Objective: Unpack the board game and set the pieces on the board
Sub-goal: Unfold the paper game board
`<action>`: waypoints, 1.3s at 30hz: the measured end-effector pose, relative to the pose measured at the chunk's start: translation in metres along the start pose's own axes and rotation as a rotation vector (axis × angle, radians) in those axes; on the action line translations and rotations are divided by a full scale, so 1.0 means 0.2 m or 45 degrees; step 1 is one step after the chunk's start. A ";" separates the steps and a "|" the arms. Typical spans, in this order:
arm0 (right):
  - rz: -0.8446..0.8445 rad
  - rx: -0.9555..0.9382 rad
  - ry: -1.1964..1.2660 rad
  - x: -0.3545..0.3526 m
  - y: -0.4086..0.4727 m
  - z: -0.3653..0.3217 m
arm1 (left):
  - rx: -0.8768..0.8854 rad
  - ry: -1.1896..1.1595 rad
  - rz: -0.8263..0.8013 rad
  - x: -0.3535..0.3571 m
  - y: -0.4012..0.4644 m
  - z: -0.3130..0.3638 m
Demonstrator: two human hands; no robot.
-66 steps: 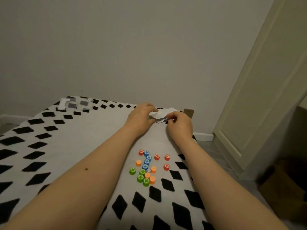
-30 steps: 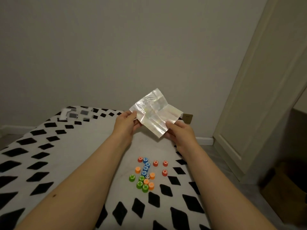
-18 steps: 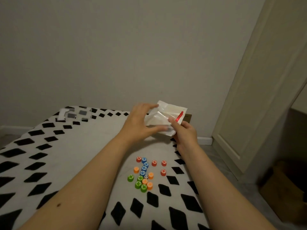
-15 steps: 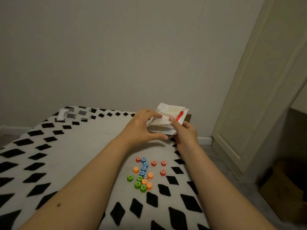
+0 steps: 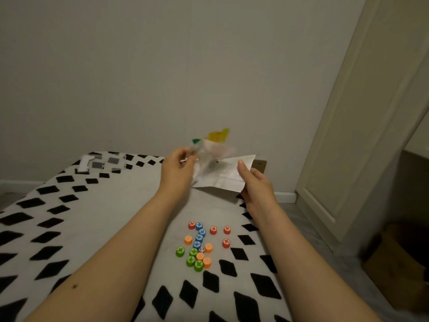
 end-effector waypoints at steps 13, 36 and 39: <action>0.016 -0.077 -0.065 0.00 -0.03 -0.03 | 0.167 0.699 0.497 -0.28 -0.01 0.07; 0.009 -0.241 0.004 0.05 -0.11 -0.11 | 0.615 0.707 -0.082 0.01 -0.03 0.22; 0.114 -0.276 0.049 0.01 -0.12 -0.11 | 0.564 0.712 0.023 -0.08 -0.03 0.21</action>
Point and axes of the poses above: each hand's wrist, its own y-axis towards the middle knuckle, its own x-axis out of the palm, z = x × y, the point moved 9 cm from there along y, towards the middle knuckle, and after that the axes turned 11 degrees about x, right-handed, at the moved point
